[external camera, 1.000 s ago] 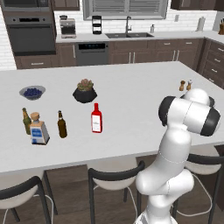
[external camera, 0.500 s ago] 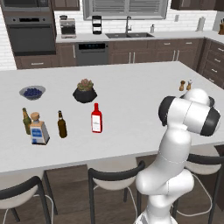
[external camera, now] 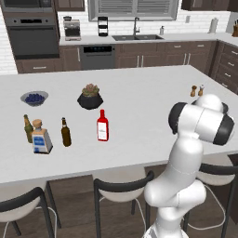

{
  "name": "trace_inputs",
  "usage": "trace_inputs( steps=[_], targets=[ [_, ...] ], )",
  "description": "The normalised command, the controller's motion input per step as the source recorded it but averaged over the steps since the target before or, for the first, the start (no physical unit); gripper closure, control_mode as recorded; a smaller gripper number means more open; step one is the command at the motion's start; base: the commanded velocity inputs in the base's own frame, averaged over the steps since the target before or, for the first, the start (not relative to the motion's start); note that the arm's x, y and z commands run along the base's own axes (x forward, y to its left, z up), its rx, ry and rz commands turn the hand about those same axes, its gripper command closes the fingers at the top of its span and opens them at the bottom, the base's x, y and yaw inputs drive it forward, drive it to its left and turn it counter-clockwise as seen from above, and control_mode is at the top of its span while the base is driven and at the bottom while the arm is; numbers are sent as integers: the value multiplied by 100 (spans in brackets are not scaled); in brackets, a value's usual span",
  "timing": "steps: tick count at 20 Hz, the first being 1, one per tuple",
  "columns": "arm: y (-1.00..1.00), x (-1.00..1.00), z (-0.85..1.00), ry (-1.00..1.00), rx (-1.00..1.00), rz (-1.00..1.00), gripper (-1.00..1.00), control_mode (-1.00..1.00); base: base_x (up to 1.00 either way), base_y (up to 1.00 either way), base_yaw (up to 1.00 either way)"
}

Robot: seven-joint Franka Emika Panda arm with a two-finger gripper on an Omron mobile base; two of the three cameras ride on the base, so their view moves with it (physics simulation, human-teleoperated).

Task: Move the plastic bottles in the middle to the plastics group, and the glass bottles in the middle to the glass group.

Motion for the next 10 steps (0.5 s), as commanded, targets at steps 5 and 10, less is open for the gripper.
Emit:
trace_inputs(
  steps=[5, 10],
  targets=[
    [19, -14, 2, -19, 0, 0, -100, -100, 0, 0, 0],
    [26, -27, 21, -17, 0, 0, -100, -100, 0, 0, 0]
  ],
)
